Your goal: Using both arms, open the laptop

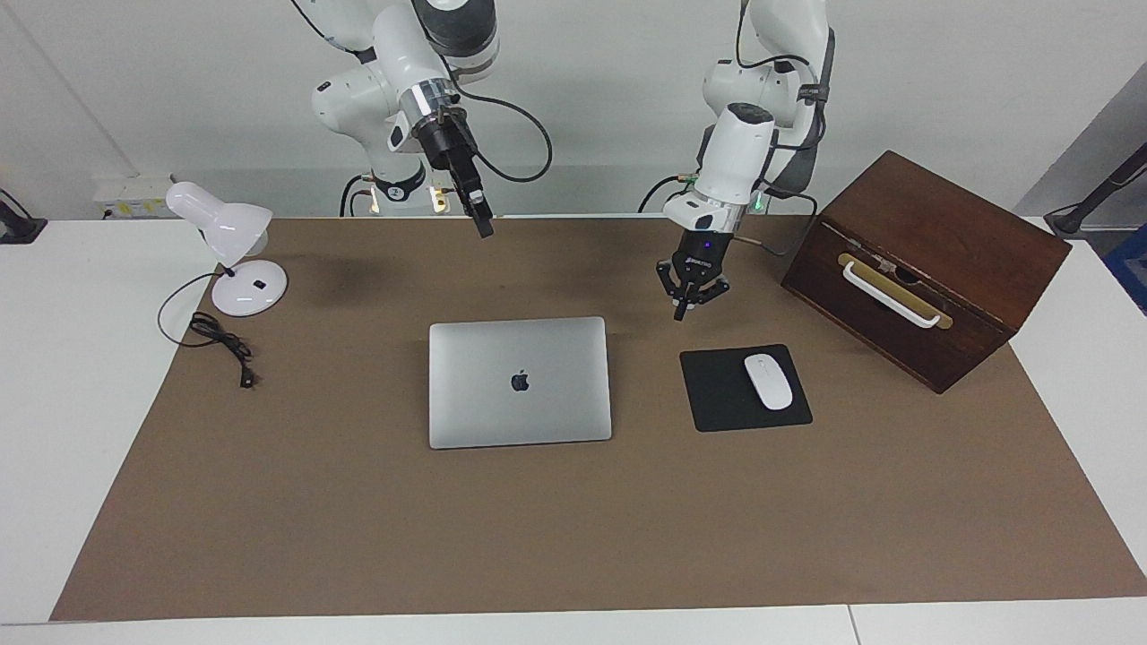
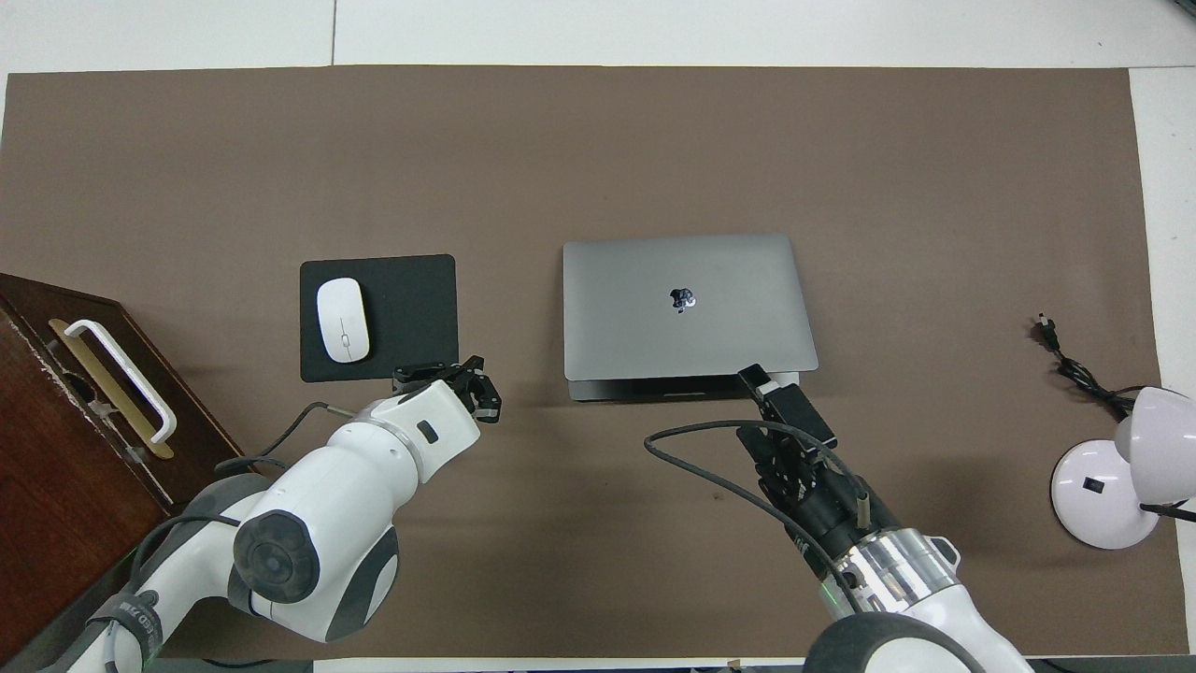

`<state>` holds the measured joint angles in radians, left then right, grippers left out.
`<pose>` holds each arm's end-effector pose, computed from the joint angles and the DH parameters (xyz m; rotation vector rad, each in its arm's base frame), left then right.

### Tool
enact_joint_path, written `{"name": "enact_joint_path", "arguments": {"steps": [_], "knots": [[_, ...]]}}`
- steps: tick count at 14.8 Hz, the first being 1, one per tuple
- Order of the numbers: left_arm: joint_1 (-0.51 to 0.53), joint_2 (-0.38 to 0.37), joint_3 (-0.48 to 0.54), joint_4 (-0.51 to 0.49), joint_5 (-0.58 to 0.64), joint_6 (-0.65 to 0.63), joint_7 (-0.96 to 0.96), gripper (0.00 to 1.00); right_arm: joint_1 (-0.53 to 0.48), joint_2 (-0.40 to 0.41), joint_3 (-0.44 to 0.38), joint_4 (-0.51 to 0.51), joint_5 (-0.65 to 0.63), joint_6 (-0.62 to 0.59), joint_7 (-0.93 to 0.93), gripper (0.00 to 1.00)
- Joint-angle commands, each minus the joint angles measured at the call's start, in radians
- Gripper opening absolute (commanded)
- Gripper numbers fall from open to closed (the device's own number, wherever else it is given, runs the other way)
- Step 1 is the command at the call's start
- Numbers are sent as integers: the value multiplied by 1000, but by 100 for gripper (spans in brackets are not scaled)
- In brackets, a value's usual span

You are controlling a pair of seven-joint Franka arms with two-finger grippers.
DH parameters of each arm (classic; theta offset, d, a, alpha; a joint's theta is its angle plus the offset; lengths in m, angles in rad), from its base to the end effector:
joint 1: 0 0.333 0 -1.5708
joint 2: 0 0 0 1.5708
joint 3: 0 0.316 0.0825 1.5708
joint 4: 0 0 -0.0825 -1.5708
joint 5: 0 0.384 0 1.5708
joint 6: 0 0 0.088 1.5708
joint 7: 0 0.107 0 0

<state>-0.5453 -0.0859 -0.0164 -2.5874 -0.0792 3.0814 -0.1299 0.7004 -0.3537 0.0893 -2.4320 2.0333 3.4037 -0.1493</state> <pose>0.4119 -0.2516 0.3548 2.7737 -0.4969 0.7776 0.3444 0.2067 0.4629 -1.8238 1.2720 -0.5467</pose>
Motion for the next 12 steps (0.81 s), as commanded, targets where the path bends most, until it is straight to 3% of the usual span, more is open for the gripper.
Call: {"name": "enact_joint_path", "arguments": {"steps": [1,6,12], "knots": [[-47,15,15,-28,-14,95,-10,0,-1,21,-2,-10,57,19,-78,100],[-102,61,15,-75,-14,261,-4,0,-10,85,-3,-9,62,16,-84,100],[-163,178,15,-77,-14,424,-8,0,-22,162,-8,2,62,-1,-87,100]]}}
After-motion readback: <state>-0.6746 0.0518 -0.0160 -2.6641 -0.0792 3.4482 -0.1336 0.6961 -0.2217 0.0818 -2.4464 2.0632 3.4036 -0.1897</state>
